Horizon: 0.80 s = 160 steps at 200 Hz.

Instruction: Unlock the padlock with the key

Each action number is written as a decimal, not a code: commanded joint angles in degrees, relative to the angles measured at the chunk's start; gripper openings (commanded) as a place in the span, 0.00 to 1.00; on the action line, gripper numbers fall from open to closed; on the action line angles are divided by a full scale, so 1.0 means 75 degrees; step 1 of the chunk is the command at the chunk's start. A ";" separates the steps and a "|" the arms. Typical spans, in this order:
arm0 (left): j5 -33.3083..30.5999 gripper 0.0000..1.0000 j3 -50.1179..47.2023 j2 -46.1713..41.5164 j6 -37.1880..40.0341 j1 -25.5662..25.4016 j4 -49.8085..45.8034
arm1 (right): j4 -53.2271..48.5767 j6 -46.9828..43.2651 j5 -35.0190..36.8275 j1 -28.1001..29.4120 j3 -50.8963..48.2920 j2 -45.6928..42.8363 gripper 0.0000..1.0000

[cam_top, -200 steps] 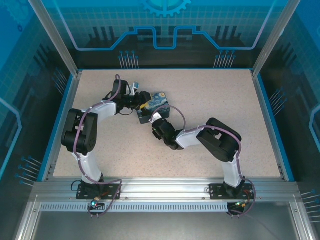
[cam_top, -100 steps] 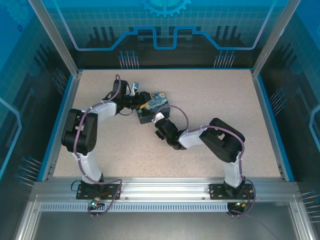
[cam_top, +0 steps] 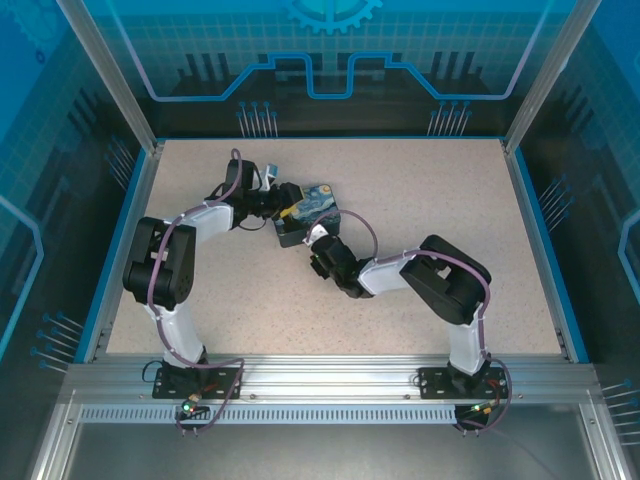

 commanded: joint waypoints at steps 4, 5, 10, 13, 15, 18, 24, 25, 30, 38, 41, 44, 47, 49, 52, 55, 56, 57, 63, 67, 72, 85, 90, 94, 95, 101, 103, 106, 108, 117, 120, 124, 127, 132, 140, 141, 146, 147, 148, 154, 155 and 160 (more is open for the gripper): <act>0.0068 0.55 -0.0028 0.0186 -0.0047 -0.0041 -0.0103 | 0.0076 0.0028 -0.0563 -0.0241 0.0299 0.0002 0.38; 0.0068 0.55 -0.0028 0.0180 -0.0047 -0.0041 -0.0098 | 0.0078 0.0022 -0.0575 -0.0242 0.0310 0.0003 0.38; 0.0067 0.55 -0.0029 0.0185 -0.0047 -0.0041 -0.0097 | 0.0069 -0.0001 -0.0677 -0.0260 0.0329 0.0014 0.38; 0.0067 0.55 -0.0028 0.0186 -0.0047 -0.0041 -0.0086 | 0.0061 -0.0025 -0.0726 -0.0281 0.0345 0.0026 0.38; 0.0067 0.55 -0.0028 0.0186 -0.0047 -0.0041 -0.0092 | 0.0051 -0.0030 -0.0769 -0.0287 0.0356 0.0036 0.38; 0.0067 0.55 -0.0028 0.0186 -0.0047 -0.0039 -0.0086 | 0.0043 -0.0031 -0.0825 -0.0311 0.0366 0.0042 0.37; 0.0067 0.54 -0.0028 0.0197 -0.0047 -0.0041 -0.0084 | 0.0049 -0.0042 -0.0933 -0.0339 0.0382 0.0060 0.37; 0.0067 0.54 -0.0028 0.0197 -0.0047 -0.0041 -0.0083 | 0.0046 -0.0037 -0.0942 -0.0344 0.0386 0.0061 0.37; 0.0070 0.54 -0.0028 0.0198 -0.0047 -0.0041 -0.0084 | 0.0048 -0.0047 -0.1034 -0.0379 0.0396 0.0072 0.37; 0.0079 0.54 -0.0028 0.0197 -0.0047 -0.0041 -0.0084 | 0.0055 -0.0031 -0.1132 -0.0430 0.0414 0.0095 0.37; 0.0079 0.54 -0.0028 0.0199 -0.0047 -0.0041 -0.0082 | 0.0063 -0.0025 -0.1173 -0.0455 0.0413 0.0096 0.37; 0.0079 0.54 -0.0028 0.0199 -0.0047 -0.0041 -0.0082 | 0.0067 -0.0010 -0.1226 -0.0474 0.0412 0.0099 0.37; 0.0085 0.54 -0.0028 0.0205 -0.0053 -0.0041 -0.0082 | 0.0076 -0.0017 -0.1275 -0.0488 0.0414 0.0100 0.36; 0.0087 0.54 -0.0028 0.0199 -0.0048 -0.0041 -0.0082 | 0.0078 -0.0010 -0.1304 -0.0488 0.0408 0.0099 0.36; 0.0080 0.54 -0.0028 0.0198 -0.0050 -0.0041 -0.0082 | 0.0079 -0.0015 -0.1344 -0.0508 0.0421 0.0107 0.36; 0.0079 0.54 -0.0028 0.0197 -0.0049 -0.0029 -0.0082 | 0.0073 -0.0009 -0.1369 -0.0520 0.0424 0.0115 0.36; 0.0079 0.54 -0.0028 0.0197 -0.0048 -0.0035 -0.0082 | 0.0076 -0.0008 -0.1382 -0.0522 0.0425 0.0119 0.36; 0.0079 0.54 -0.0028 0.0197 -0.0047 -0.0038 -0.0082 | 0.0072 -0.0014 -0.1383 -0.0523 0.0425 0.0120 0.35; 0.0079 0.54 -0.0034 0.0186 -0.0044 -0.0041 -0.0082 | 0.0043 -0.0009 -0.1418 -0.0524 0.0445 0.0123 0.34; 0.0079 0.54 -0.0025 0.0186 -0.0046 -0.0041 -0.0082 | 0.0027 -0.0022 -0.1445 -0.0524 0.0465 0.0144 0.34; 0.0079 0.54 -0.0028 0.0186 -0.0057 -0.0041 -0.0076 | 0.0009 -0.0029 -0.1463 -0.0524 0.0481 0.0154 0.33; 0.0068 0.54 -0.0017 0.0196 -0.0058 -0.0041 -0.0079 | -0.0003 -0.0019 -0.1488 -0.0524 0.0473 0.0183 0.31; 0.0068 0.54 -0.0016 0.0197 -0.0059 -0.0035 -0.0079 | 0.0002 -0.0001 -0.1500 -0.0530 0.0451 0.0193 0.30; 0.0068 0.54 -0.0005 0.0197 -0.0070 -0.0040 -0.0077 | 0.0005 0.0007 -0.1515 -0.0526 0.0433 0.0201 0.29; 0.0068 0.54 -0.0005 0.0197 -0.0070 -0.0040 -0.0074 | 0.0007 0.0006 -0.1520 -0.0525 0.0430 0.0196 0.29; 0.0068 0.54 -0.0004 0.0207 -0.0070 -0.0043 -0.0068 | 0.0020 0.0016 -0.1547 -0.0524 0.0408 0.0200 0.28; 0.0068 0.54 -0.0004 0.0206 -0.0073 -0.0041 -0.0070 | 0.0011 0.0030 -0.1557 -0.0524 0.0398 0.0200 0.28; 0.0065 0.54 -0.0003 0.0209 -0.0070 -0.0047 -0.0070 | 0.0013 0.0038 -0.1560 -0.0530 0.0390 0.0205 0.27; 0.0070 0.54 -0.0004 0.0209 -0.0070 -0.0042 -0.0071 | 0.0019 0.0030 -0.1569 -0.0525 0.0373 0.0207 0.26; 0.0068 0.54 0.0007 0.0215 -0.0074 -0.0041 -0.0071 | 0.0026 0.0044 -0.1604 -0.0526 0.0336 0.0199 0.23; 0.0067 0.54 0.0009 0.0210 -0.0071 -0.0041 -0.0073 | 0.0022 0.0040 -0.1607 -0.0530 0.0334 0.0203 0.22; 0.0067 0.54 -0.0003 0.0209 -0.0074 -0.0041 -0.0071 | 0.0015 0.0045 -0.1622 -0.0524 0.0333 0.0194 0.20; 0.0067 0.54 0.0008 0.0209 -0.0072 -0.0041 -0.0065 | 0.0014 0.0046 -0.1626 -0.0530 0.0325 0.0200 0.19; 0.0067 0.54 0.0012 0.0209 -0.0071 -0.0041 -0.0080 | 0.0009 0.0030 -0.1645 -0.0527 0.0320 0.0184 0.17; 0.0067 0.54 0.0001 0.0210 -0.0073 -0.0041 -0.0082 | -0.0014 0.0032 -0.1621 -0.0524 0.0318 0.0169 0.13; 0.0067 0.54 -0.0001 0.0209 -0.0071 -0.0041 -0.0082 | -0.0014 0.0030 -0.1620 -0.0524 0.0319 0.0169 0.13; 0.0066 0.54 -0.0004 0.0209 -0.0079 -0.0041 -0.0081 | -0.0020 0.0036 -0.1592 -0.0530 0.0312 0.0158 0.11; 0.0073 0.54 -0.0004 0.0209 -0.0080 -0.0041 -0.0082 | -0.0023 0.0032 -0.1582 -0.0527 0.0305 0.0158 0.11; 0.0070 0.54 -0.0004 0.0209 -0.0081 -0.0041 -0.0076 | -0.0019 0.0030 -0.1577 -0.0525 0.0301 0.0151 0.11; 0.0068 0.54 -0.0004 0.0209 -0.0074 -0.0035 -0.0082 | -0.0004 0.0039 -0.1530 -0.0530 0.0287 0.0131 0.09; 0.0068 0.54 -0.0010 0.0212 -0.0078 -0.0038 -0.0082 | -0.0004 0.0039 -0.1516 -0.0527 0.0280 0.0132 0.09; 0.0055 0.54 -0.0016 0.0203 -0.0081 -0.0040 -0.0072 | -0.0006 0.0036 -0.1476 -0.0525 0.0276 0.0116 0.08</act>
